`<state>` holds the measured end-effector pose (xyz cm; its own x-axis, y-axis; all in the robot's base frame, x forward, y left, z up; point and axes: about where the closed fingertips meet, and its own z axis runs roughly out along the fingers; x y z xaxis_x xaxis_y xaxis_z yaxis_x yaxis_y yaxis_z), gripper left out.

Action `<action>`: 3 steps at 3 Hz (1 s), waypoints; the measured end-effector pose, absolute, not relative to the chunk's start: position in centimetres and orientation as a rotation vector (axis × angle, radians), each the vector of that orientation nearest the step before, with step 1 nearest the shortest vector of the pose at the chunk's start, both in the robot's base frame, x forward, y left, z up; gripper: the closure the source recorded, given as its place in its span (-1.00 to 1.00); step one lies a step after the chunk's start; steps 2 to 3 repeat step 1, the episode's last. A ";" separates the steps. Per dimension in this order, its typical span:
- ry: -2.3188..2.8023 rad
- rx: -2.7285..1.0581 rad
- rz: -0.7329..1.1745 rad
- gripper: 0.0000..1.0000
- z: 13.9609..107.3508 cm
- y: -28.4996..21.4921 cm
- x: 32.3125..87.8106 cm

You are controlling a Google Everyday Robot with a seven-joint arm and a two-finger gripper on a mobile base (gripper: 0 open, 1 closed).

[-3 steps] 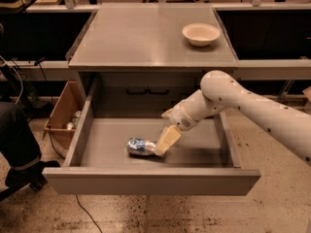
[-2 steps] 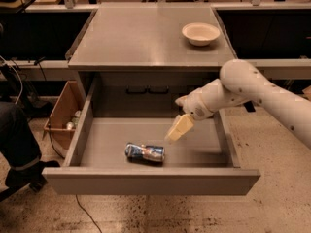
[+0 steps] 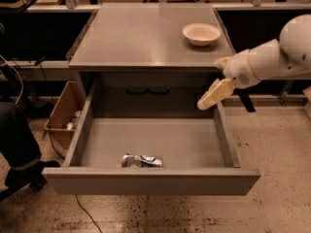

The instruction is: Place redbull can into top drawer

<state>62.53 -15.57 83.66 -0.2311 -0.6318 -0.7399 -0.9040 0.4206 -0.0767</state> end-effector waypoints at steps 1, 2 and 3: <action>1.941 -1.282 0.462 -1.00 85.3 -16.1 63.3; 1.941 -1.282 0.462 -1.00 85.3 -16.1 63.3; 1.941 -1.282 0.462 -1.00 85.3 -16.1 63.3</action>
Offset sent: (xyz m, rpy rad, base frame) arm 0.0000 0.0000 0.0000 0.0000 0.0000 0.0000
